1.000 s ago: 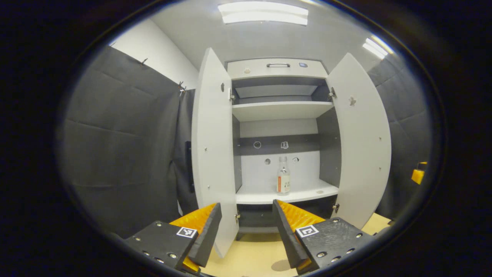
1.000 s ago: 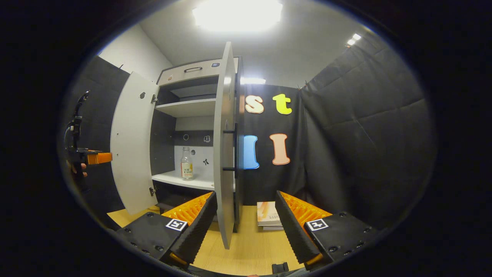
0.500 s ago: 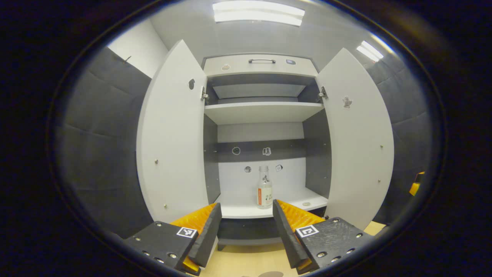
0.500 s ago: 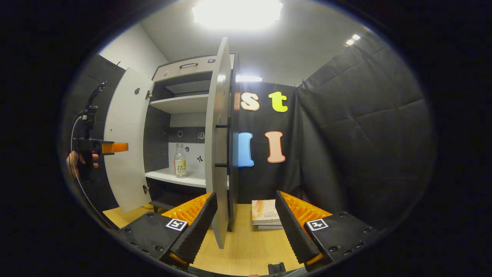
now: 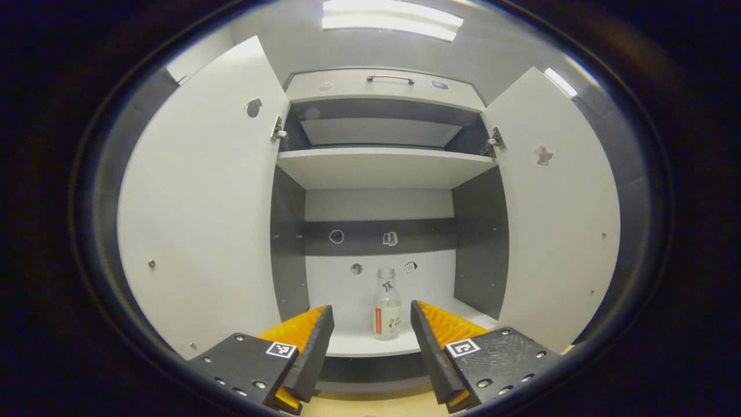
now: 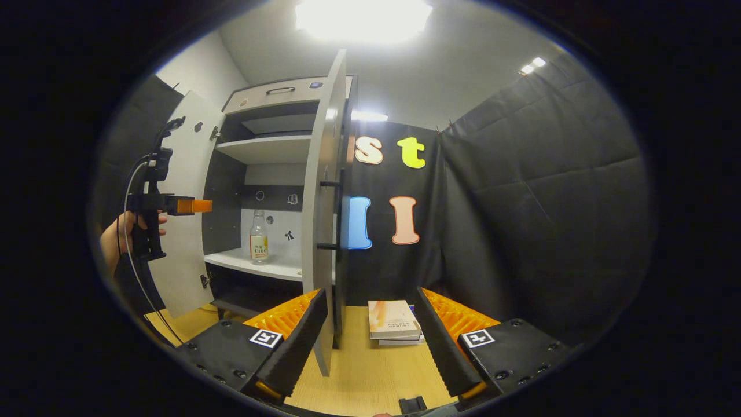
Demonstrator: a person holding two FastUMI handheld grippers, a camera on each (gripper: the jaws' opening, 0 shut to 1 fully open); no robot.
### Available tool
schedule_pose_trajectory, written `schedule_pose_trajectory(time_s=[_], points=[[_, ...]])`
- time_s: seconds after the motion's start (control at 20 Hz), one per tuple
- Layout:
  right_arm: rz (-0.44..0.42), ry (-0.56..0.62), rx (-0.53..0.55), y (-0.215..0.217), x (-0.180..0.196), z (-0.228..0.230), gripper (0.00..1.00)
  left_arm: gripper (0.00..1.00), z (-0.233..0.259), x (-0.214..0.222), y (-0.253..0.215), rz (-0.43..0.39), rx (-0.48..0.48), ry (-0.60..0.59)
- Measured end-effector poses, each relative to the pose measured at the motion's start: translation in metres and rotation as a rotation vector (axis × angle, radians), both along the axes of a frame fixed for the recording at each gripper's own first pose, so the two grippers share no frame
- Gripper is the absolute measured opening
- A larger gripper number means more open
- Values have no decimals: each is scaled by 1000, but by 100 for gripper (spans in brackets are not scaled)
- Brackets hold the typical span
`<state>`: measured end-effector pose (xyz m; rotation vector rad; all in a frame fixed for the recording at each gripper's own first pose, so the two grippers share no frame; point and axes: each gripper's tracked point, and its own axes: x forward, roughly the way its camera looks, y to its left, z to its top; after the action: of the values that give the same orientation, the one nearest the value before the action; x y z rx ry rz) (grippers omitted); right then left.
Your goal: Grasp the bottle in the cabinet with the left hand and place it on the coaster, then close the right door with the right hand and the left door with the left hand.
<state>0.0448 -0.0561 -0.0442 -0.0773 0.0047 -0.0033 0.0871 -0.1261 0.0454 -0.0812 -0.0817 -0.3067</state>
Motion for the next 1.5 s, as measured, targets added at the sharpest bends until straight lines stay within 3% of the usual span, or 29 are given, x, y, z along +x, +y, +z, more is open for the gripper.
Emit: schedule_pose_trajectory(time_s=[0.4, 0.75, 1.05, 1.5], points=[[-108, 25, 1, -10, 10, -9, 97, 79, -3, 24, -20, -71, 6, 5], [-185, 44, -8, -15, 18, -14, 95, 78, -3, 48, -29, -87, 10, 5], [-234, 62, 24, -15, 25, -19, 97, 78, 4, 70, -36, -114, 22, 10], [-265, 83, 37, -14, 27, -25, 97, 78, -26, 117, -59, -119, 45, 71]])
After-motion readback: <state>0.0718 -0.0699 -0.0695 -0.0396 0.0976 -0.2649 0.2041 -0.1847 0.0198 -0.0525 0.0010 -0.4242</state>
